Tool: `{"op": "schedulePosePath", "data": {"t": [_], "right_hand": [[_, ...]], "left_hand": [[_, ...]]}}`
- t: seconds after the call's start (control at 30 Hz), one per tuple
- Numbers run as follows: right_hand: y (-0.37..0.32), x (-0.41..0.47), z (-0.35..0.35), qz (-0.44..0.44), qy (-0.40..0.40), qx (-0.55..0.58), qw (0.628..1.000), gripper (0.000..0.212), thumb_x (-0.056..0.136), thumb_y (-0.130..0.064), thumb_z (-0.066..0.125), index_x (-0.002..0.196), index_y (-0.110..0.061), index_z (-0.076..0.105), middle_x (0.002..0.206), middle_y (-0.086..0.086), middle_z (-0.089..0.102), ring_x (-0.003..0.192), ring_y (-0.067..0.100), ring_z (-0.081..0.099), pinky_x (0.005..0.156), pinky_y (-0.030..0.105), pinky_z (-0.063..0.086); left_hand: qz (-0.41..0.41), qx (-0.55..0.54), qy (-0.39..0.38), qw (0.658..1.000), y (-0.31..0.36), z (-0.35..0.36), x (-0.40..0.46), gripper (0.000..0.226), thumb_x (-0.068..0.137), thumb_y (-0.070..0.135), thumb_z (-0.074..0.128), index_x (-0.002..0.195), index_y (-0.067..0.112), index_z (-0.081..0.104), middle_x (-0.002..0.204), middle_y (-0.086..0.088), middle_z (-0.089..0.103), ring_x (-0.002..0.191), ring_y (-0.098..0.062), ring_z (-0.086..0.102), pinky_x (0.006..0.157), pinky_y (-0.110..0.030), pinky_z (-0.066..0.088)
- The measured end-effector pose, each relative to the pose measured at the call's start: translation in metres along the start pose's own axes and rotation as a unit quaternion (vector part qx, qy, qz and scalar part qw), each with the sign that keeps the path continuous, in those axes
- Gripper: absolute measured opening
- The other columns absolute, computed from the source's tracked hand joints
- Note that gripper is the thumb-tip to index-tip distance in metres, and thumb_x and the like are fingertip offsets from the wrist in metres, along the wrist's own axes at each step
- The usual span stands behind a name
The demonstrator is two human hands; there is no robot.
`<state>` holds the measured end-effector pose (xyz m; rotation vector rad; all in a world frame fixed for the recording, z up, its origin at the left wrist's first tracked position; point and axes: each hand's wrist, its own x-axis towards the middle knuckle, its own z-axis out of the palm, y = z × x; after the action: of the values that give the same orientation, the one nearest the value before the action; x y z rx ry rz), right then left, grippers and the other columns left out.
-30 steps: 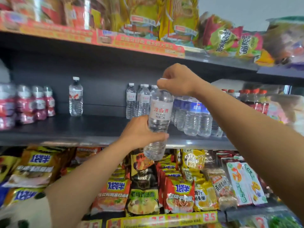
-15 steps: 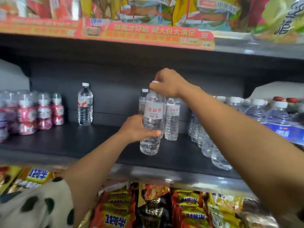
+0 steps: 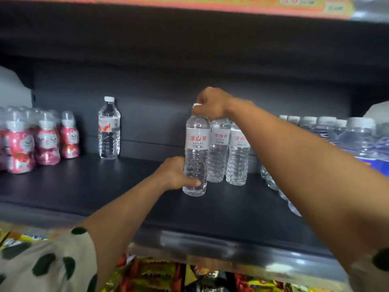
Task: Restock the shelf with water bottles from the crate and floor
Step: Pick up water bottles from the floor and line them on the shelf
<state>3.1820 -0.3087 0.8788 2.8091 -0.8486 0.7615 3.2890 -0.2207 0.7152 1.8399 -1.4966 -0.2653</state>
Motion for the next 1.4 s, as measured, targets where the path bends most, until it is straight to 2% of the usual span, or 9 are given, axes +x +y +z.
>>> {"op": "schedulePosePath", "data": {"t": [0.1, 0.27, 0.4, 0.5, 0.63, 0.7, 1.03, 1.23, 1.4], "right_hand": [[0.005, 0.018, 0.006, -0.004, -0.012, -0.015, 1.0, 0.023, 0.085, -0.042, 0.061, 0.078, -0.02, 0.064, 0.077, -0.004, 0.062, 0.08, 0.02, 0.063, 0.077, 0.033, 0.052], [0.008, 0.043, 0.016, -0.008, 0.007, -0.066, 0.998, 0.023, 0.081, -0.044, 0.067, 0.072, -0.024, 0.059, 0.077, -0.005, 0.056, 0.082, 0.023, 0.063, 0.087, 0.044, 0.052], [0.011, 0.051, 0.022, -0.004, -0.002, -0.114, 0.993, 0.014, 0.085, -0.035, 0.06, 0.09, -0.022, 0.064, 0.081, -0.001, 0.054, 0.085, 0.026, 0.062, 0.087, 0.046, 0.052], [0.014, 0.054, 0.021, 0.007, -0.012, -0.146, 0.989, 0.022, 0.086, -0.035, 0.055, 0.1, -0.023, 0.066, 0.09, 0.0, 0.053, 0.088, 0.026, 0.058, 0.089, 0.046, 0.051], [0.018, 0.052, 0.017, 0.003, -0.029, -0.169, 0.985, 0.019, 0.085, -0.038, 0.054, 0.096, -0.026, 0.064, 0.1, 0.005, 0.061, 0.094, 0.029, 0.059, 0.091, 0.047, 0.05], [0.02, 0.051, 0.016, 0.008, -0.035, -0.166, 0.985, 0.029, 0.087, -0.039, 0.053, 0.107, -0.024, 0.065, 0.11, 0.006, 0.062, 0.102, 0.031, 0.06, 0.093, 0.047, 0.049], [0.028, 0.057, 0.022, 0.028, -0.024, -0.11, 0.993, 0.027, 0.086, -0.042, 0.055, 0.109, -0.03, 0.064, 0.084, -0.005, 0.057, 0.097, 0.025, 0.06, 0.095, 0.046, 0.047], [0.029, 0.046, 0.013, 0.032, 0.001, -0.098, 0.995, 0.043, 0.086, -0.05, 0.059, 0.119, -0.023, 0.057, 0.115, 0.001, 0.056, 0.103, 0.028, 0.057, 0.083, 0.044, 0.05], [0.026, 0.016, 0.005, 0.007, 0.055, -0.072, 0.996, 0.05, 0.087, -0.041, 0.06, 0.129, -0.017, 0.045, 0.122, 0.011, 0.054, 0.109, 0.032, 0.055, 0.091, 0.042, 0.048]], "left_hand": [[-0.015, 0.025, -0.003, 1.0, -0.009, -0.003, 0.021, 0.042, 0.07, 0.029, 0.085, 0.107, 0.017, 0.068, 0.107, 0.001, 0.07, 0.1, -0.019, 0.066, 0.094, -0.039, 0.052], [-0.026, 0.055, -0.003, 0.998, -0.017, -0.003, 0.053, 0.053, 0.068, 0.03, 0.086, 0.115, 0.015, 0.065, 0.115, 0.0, 0.067, 0.107, -0.02, 0.062, 0.099, -0.039, 0.048], [-0.024, 0.047, 0.002, 0.999, -0.018, 0.001, 0.07, 0.051, 0.071, 0.027, 0.084, 0.117, 0.016, 0.064, 0.118, 0.0, 0.066, 0.109, -0.02, 0.062, 0.1, -0.038, 0.047], [-0.017, 0.034, 0.002, 0.999, -0.019, 0.005, 0.077, 0.05, 0.071, 0.027, 0.084, 0.117, 0.017, 0.064, 0.117, 0.001, 0.066, 0.109, -0.019, 0.062, 0.101, -0.038, 0.047], [-0.011, 0.036, 0.013, 0.999, -0.02, 0.009, 0.085, 0.055, 0.067, 0.029, 0.087, 0.117, 0.017, 0.065, 0.118, 0.001, 0.067, 0.108, -0.019, 0.063, 0.1, -0.038, 0.048], [-0.007, 0.049, 0.014, 0.999, -0.019, 0.009, 0.086, 0.056, 0.067, 0.031, 0.087, 0.117, 0.018, 0.065, 0.118, 0.001, 0.067, 0.109, -0.02, 0.062, 0.1, -0.039, 0.048], [-0.019, 0.036, 0.031, 0.999, -0.022, 0.01, 0.084, 0.053, 0.066, 0.034, 0.087, 0.113, 0.021, 0.067, 0.117, 0.001, 0.067, 0.109, -0.02, 0.062, 0.1, -0.039, 0.048], [-0.025, 0.052, 0.025, 0.998, -0.012, 0.006, 0.074, 0.049, 0.069, 0.037, 0.084, 0.112, 0.022, 0.067, 0.117, 0.001, 0.067, 0.109, -0.02, 0.061, 0.1, -0.039, 0.047], [-0.01, 0.071, 0.051, 0.996, 0.015, -0.011, 0.045, 0.038, 0.076, 0.031, 0.08, 0.107, 0.016, 0.062, 0.099, 0.005, 0.057, 0.101, -0.019, 0.059, 0.086, -0.027, 0.045]]}}
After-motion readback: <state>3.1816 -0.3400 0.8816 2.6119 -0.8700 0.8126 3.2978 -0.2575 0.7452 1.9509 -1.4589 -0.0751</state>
